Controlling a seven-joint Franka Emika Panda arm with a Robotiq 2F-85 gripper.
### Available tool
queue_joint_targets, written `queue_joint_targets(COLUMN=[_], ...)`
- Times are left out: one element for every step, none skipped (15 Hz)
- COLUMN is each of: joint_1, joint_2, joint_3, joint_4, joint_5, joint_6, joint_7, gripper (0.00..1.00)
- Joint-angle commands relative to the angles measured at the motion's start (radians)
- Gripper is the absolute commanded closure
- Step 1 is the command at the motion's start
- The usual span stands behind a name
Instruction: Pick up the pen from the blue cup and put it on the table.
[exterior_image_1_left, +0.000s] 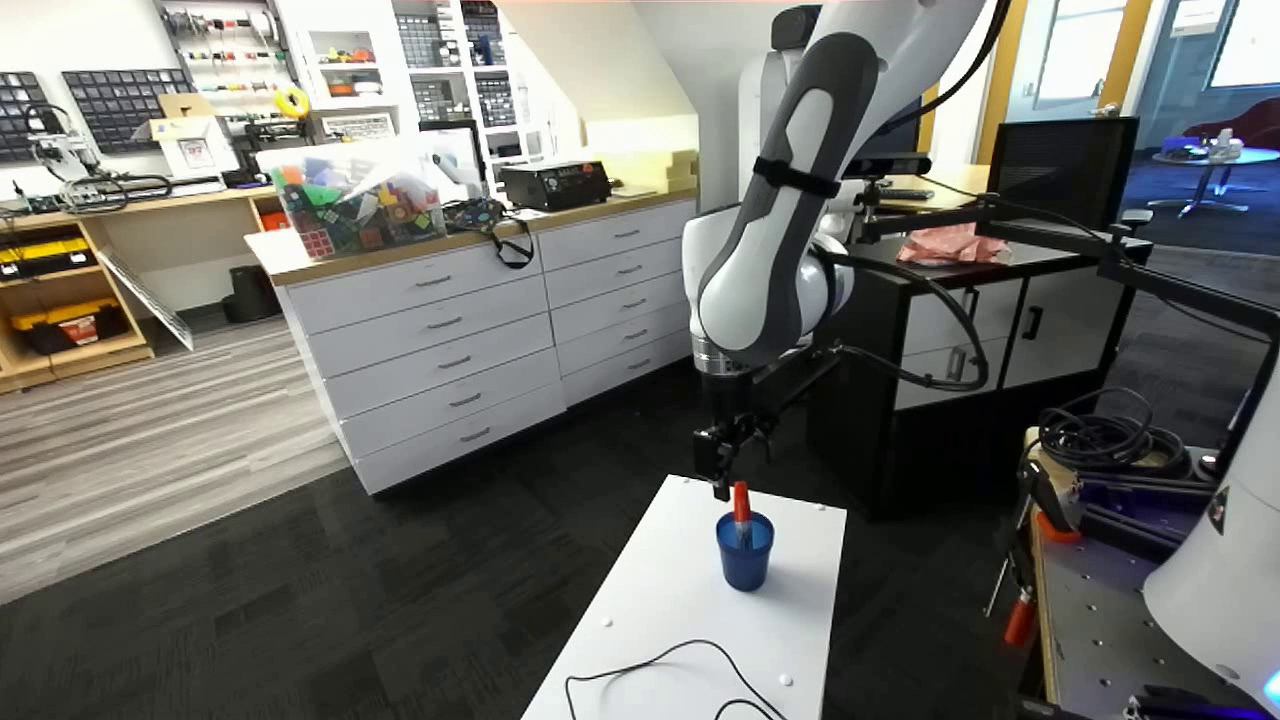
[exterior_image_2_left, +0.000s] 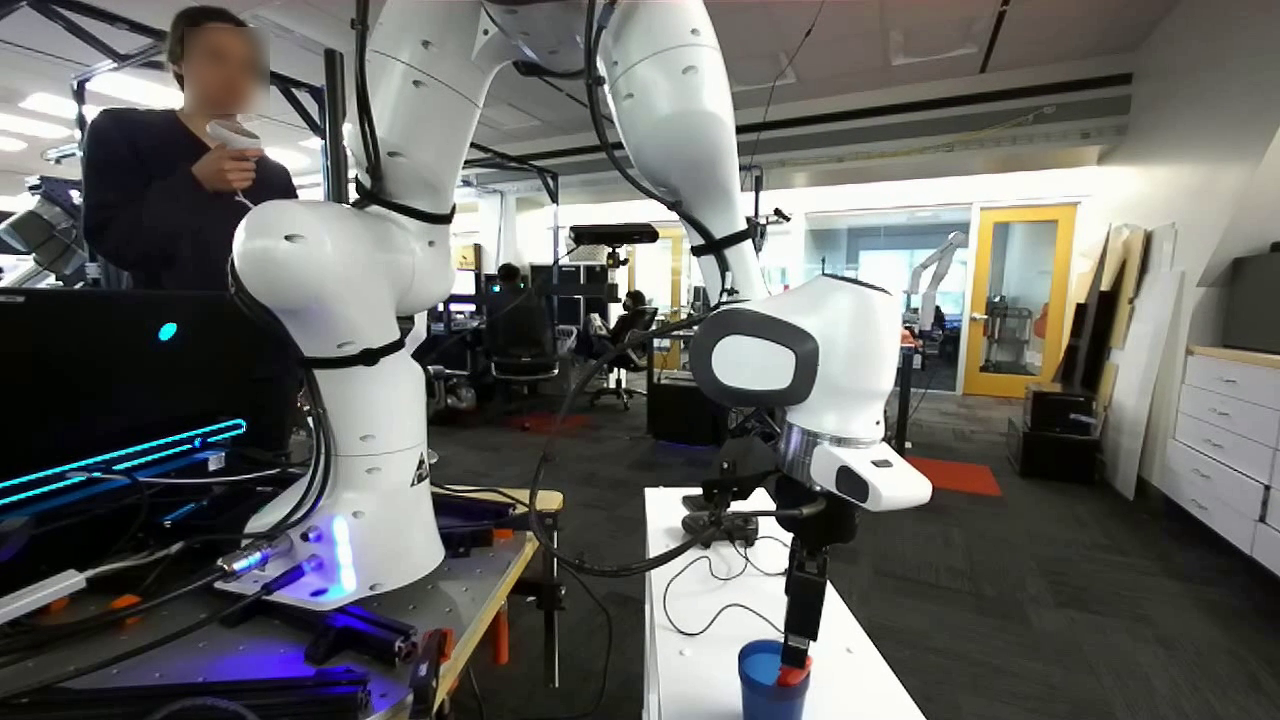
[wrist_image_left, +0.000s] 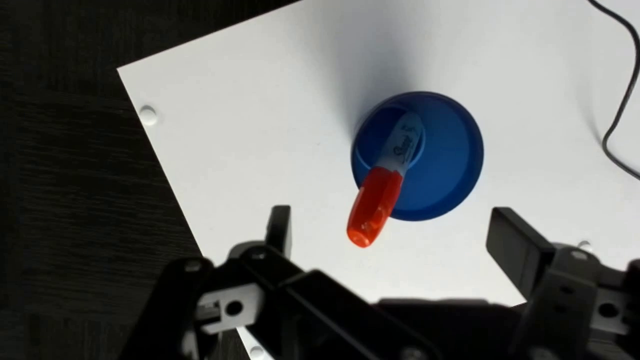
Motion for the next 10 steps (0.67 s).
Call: queue_joint_targets(joint_1=[-0.003, -0.006, -0.009, -0.006, -0.015, -0.02, -0.034, -0.033, -0.037, -0.043], joint_2=[0.023, 0.03, 0.037, 0.042, 0.046, 0.052, 0.057, 0.062, 0.066, 0.07], joint_3=[-0.004, -0.003, -0.002, -0.005, 0.002, 0.005, 0.016, 0.011, 0.011, 0.014], joint_4=[0.0, 0.0, 0.0, -0.001, -0.002, -0.003, -0.004, -0.003, -0.002, -0.002], joint_5=[-0.008, -0.007, -0.007, -0.01, -0.004, -0.003, 0.002, -0.004, -0.005, -0.004], joint_6=[0.032, 0.039, 0.049, 0.059, 0.077, 0.097, 0.121, 0.134, 0.148, 0.16], joint_7=[-0.001, -0.005, -0.009, -0.006, -0.02, -0.029, -0.051, -0.05, -0.056, -0.062], gripper=[0.0, 0.0, 0.0, 0.0, 0.0, 0.0, 0.0, 0.0, 0.0, 0.0])
